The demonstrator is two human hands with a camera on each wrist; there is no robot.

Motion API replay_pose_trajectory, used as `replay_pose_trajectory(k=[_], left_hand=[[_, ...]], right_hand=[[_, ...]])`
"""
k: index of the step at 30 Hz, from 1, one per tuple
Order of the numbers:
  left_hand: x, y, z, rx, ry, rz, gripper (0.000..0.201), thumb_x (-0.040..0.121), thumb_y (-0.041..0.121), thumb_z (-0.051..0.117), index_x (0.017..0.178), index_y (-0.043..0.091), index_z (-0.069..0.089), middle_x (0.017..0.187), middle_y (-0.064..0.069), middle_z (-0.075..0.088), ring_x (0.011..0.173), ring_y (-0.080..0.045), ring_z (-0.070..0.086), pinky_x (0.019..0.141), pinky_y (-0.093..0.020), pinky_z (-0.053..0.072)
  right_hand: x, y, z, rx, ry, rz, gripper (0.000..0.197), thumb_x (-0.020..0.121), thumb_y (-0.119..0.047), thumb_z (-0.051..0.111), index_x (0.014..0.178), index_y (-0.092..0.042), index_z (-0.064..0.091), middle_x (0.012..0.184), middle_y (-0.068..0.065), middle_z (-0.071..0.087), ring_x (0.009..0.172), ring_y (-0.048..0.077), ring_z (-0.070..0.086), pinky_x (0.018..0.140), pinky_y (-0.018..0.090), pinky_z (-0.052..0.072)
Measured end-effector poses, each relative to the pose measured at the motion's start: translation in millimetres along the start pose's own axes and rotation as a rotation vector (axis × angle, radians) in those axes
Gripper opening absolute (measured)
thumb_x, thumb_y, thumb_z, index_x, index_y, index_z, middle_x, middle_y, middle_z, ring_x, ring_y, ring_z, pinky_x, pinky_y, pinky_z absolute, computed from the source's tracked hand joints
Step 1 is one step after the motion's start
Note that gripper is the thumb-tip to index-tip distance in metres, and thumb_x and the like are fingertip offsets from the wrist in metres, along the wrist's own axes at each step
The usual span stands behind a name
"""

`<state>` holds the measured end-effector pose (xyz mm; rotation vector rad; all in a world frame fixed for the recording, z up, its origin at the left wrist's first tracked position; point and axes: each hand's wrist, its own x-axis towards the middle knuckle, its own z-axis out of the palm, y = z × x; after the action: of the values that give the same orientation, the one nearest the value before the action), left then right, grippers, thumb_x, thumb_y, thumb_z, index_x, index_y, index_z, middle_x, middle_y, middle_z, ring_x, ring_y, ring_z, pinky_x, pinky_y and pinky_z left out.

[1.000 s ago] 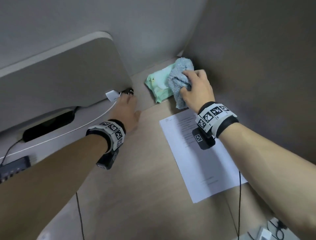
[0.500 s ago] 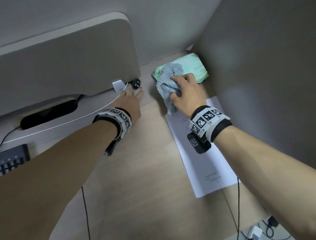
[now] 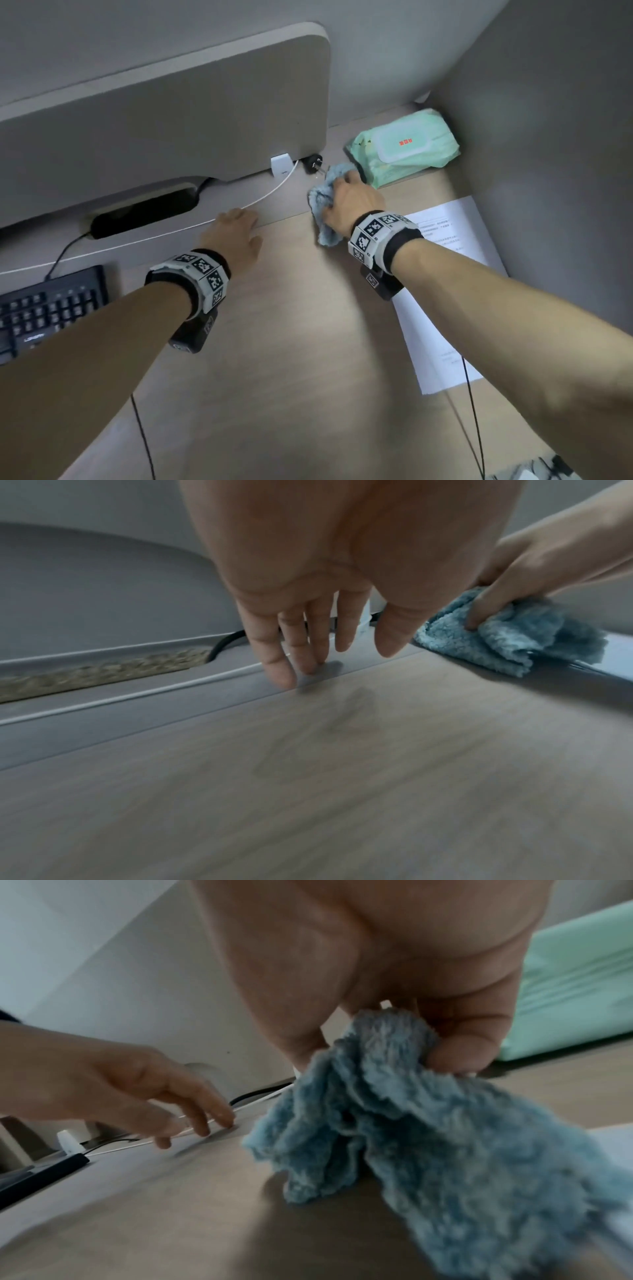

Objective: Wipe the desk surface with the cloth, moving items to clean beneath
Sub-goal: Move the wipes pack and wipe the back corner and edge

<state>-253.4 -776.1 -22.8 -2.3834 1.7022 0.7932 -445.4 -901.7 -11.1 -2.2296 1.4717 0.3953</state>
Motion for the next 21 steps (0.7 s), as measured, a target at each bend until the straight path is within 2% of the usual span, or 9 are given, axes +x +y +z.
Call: replay_pose_trajectory(k=[3,7,10,14,15,18,21], left_hand=[[-16.2,-23.1,5.0,-0.083,-0.029,0.019,0.043,0.091,0.026,0.053,0.132,0.012,0.051,0.138,-0.009,0.051,0.123,-0.031,0.049,0.103,-0.04,0.041],[-35.9,-42.0,7.3,-0.108,-0.047,0.004,0.047,0.094,0.026,0.053,0.138,0.013,0.047,0.142,-0.009,0.049,0.125,-0.03,0.049,0.105,-0.041,0.041],[-44.8,-50.9,6.4,-0.105,-0.048,-0.007,0.046,0.094,0.025,0.053,0.138,0.013,0.047,0.141,-0.01,0.05,0.123,-0.031,0.051,0.102,-0.039,0.043],[-47.2,-52.3,6.3,-0.1,-0.056,-0.01,0.046,0.094,0.027,0.051,0.138,0.015,0.047,0.144,-0.007,0.048,0.124,-0.029,0.05,0.104,-0.039,0.042],[-47.1,-51.2,5.8,-0.094,-0.062,-0.009,0.047,0.094,0.027,0.051,0.139,0.015,0.046,0.146,-0.006,0.046,0.126,-0.029,0.049,0.105,-0.039,0.041],[-48.0,-51.2,4.6,-0.089,-0.069,-0.007,0.048,0.095,0.027,0.051,0.141,0.015,0.045,0.15,-0.005,0.043,0.13,-0.028,0.046,0.108,-0.037,0.038],[-49.8,-55.6,6.3,-0.086,-0.082,-0.012,0.048,0.095,0.028,0.05,0.141,0.015,0.044,0.15,-0.005,0.042,0.131,-0.028,0.046,0.109,-0.036,0.036]], right_hand=[[7.8,-33.3,13.1,0.003,0.0,-0.072,0.059,0.088,-0.037,0.056,0.138,-0.008,0.044,0.141,0.012,0.039,0.117,0.035,0.056,0.096,0.041,0.046],[-1.6,-58.2,24.2,-0.024,-0.01,-0.103,0.059,0.089,-0.036,0.057,0.139,-0.008,0.043,0.139,0.014,0.04,0.117,0.034,0.055,0.095,0.04,0.046],[-17.3,-56.7,26.9,-0.043,-0.027,-0.136,0.052,0.09,-0.036,0.055,0.136,-0.012,0.048,0.137,0.008,0.043,0.112,0.031,0.059,0.09,0.038,0.047],[-39.1,-54.3,30.8,-0.017,-0.137,-0.306,0.048,0.087,-0.035,0.056,0.133,-0.023,0.053,0.141,-0.002,0.047,0.115,0.029,0.059,0.096,0.037,0.048],[-37.3,-54.1,27.6,-0.026,-0.146,-0.288,0.048,0.087,-0.032,0.057,0.133,-0.023,0.052,0.139,0.0,0.048,0.116,0.029,0.058,0.096,0.038,0.048],[-16.7,-47.7,16.2,-0.035,-0.077,-0.076,0.047,0.087,-0.022,0.063,0.131,-0.015,0.049,0.132,0.009,0.051,0.111,0.031,0.058,0.093,0.04,0.048],[-3.4,-50.8,15.7,-0.024,0.001,-0.05,0.043,0.088,-0.019,0.062,0.129,-0.008,0.053,0.135,0.012,0.046,0.112,0.034,0.057,0.089,0.04,0.047]])
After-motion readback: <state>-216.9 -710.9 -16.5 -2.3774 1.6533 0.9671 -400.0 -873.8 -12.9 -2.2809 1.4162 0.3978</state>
